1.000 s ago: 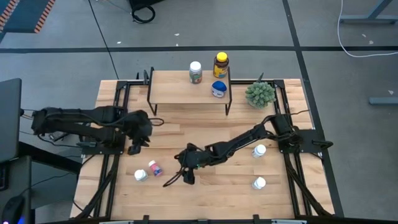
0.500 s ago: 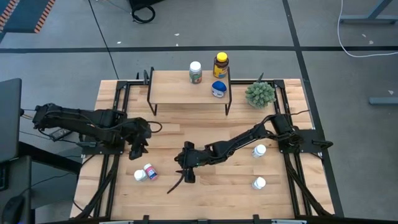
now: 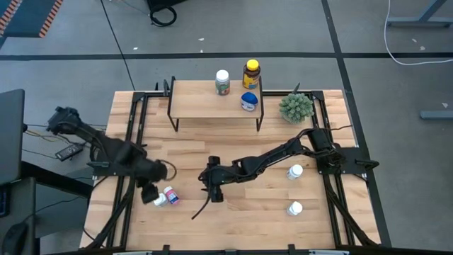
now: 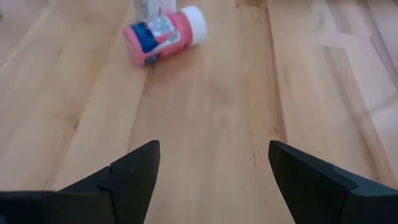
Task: Pick and place medicine bottles onto shelf by color
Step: Put the bottom left white pill bottle on the shelf
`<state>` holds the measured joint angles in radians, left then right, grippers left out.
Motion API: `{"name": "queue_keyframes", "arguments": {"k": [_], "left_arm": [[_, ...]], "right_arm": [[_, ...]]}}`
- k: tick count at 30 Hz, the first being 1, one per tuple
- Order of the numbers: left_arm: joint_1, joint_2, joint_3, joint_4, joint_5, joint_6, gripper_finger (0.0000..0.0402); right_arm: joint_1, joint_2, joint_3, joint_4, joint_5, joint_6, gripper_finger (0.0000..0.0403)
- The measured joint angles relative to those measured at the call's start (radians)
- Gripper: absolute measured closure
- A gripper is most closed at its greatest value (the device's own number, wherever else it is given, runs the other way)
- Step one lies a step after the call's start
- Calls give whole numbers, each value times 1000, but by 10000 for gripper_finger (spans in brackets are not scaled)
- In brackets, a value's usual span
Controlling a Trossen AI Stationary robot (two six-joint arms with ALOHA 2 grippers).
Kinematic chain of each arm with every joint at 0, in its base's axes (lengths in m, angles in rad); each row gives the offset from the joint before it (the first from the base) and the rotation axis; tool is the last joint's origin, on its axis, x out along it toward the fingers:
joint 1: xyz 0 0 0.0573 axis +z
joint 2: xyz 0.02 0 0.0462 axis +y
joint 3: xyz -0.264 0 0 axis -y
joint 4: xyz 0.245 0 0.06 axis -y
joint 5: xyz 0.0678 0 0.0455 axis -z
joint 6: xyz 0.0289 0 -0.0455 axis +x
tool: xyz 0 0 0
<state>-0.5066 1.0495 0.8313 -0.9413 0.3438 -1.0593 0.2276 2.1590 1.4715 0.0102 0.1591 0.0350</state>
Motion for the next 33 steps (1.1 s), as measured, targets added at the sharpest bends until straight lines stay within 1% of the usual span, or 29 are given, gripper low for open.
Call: {"name": "queue_keyframes", "arguments": {"k": [2, 5, 7, 8, 10, 14, 19, 22, 25, 28, 32, 33], "left_arm": [[-52, 61, 58, -21, -53, -23, 231], [-103, 159, 155, -114, -158, -24, 234], [-130, 216, 195, -171, -221, -29, 230], [-142, 241, 206, -175, -236, -30, 226], [-156, 288, 210, -177, -237, -40, 213], [-161, 375, 209, -296, -213, -59, 171], [-158, 382, 209, -185, -229, -37, 115], [-158, 386, 209, -186, -235, -41, 93], [-158, 394, 208, -180, -242, -33, 82], [-158, 396, 156, -133, -243, -34, 80], [-152, 397, 45, -32, -147, -61, 91], [-152, 397, 30, -18, -136, -63, 94]], "right_arm": [[1, 0, 0, -5, -2, -17, 95], [1, -1, 0, -6, -4, -43, 95], [-2, -1, 0, -10, -4, -56, 95], [-4, -1, 0, -11, -4, -58, 95], [-5, -1, 0, -14, -3, -56, 95], [-4, -1, 0, -29, -4, -53, 95], [-3, -1, 0, -52, -3, -25, 95], [-2, -1, 0, -73, -4, -4, 95], [-2, -1, 0, -81, -4, 18, 95], [2, -1, 0, -95, -3, 36, 95], [12, -1, 0, -108, -4, 44, 95], [13, -1, 0, -109, -4, 44, 95]]}}
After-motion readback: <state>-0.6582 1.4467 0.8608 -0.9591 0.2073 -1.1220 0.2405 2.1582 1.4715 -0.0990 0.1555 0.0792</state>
